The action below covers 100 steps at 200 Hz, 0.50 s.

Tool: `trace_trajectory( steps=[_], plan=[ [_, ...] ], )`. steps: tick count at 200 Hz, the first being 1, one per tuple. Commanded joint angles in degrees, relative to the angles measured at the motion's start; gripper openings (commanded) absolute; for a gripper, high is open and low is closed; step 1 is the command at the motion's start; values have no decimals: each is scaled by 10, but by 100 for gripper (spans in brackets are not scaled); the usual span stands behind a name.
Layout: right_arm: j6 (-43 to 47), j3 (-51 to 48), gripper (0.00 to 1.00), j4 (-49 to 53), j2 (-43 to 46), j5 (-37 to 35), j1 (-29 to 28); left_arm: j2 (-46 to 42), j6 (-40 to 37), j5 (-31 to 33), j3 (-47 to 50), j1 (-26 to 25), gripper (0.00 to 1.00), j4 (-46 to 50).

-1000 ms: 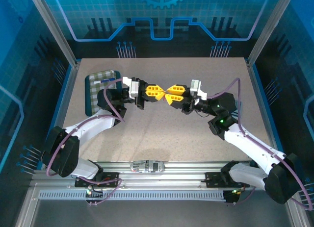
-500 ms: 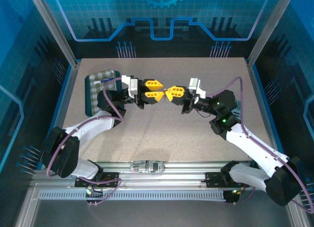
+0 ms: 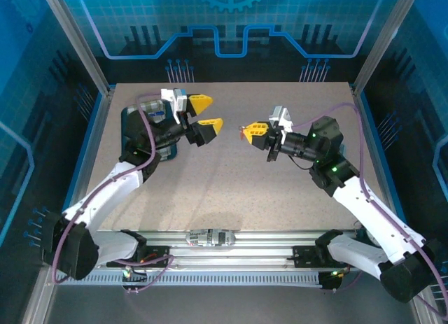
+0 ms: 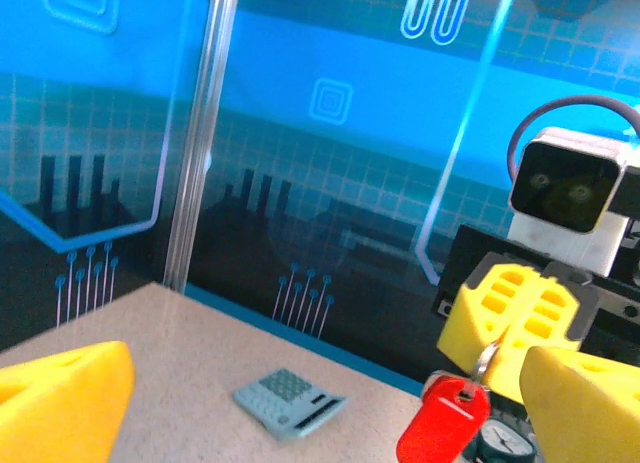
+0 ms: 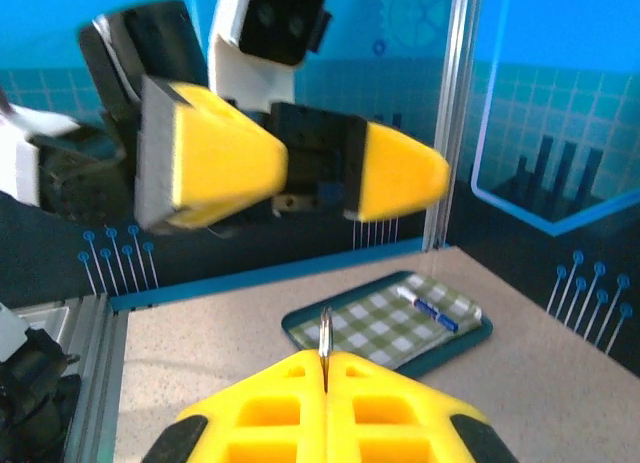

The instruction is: Remove the keys from the keyring

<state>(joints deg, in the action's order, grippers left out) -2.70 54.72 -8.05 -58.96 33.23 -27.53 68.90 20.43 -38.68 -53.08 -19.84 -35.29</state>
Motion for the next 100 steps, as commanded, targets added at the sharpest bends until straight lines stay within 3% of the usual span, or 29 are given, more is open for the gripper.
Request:
trace_trajectory(
  steps=[1,18,36,52,76,100],
  plan=[
    [9,25,2,64,-14,24,17,-20,5,22,-1,8,99,116],
    [5,28,2,68,-22,43,24,-25,88,20,29,18,100,59],
    [3,36,2,77,-31,64,28,-10,117,-9,33,25,99,54],
    [6,52,2,103,-43,82,30,19,101,-77,1,25,80,80],
    [17,73,3,139,-54,90,29,27,15,-102,-17,13,54,144],
    [27,91,3,170,-60,92,29,2,-138,-57,-22,-38,55,237]
  ],
)
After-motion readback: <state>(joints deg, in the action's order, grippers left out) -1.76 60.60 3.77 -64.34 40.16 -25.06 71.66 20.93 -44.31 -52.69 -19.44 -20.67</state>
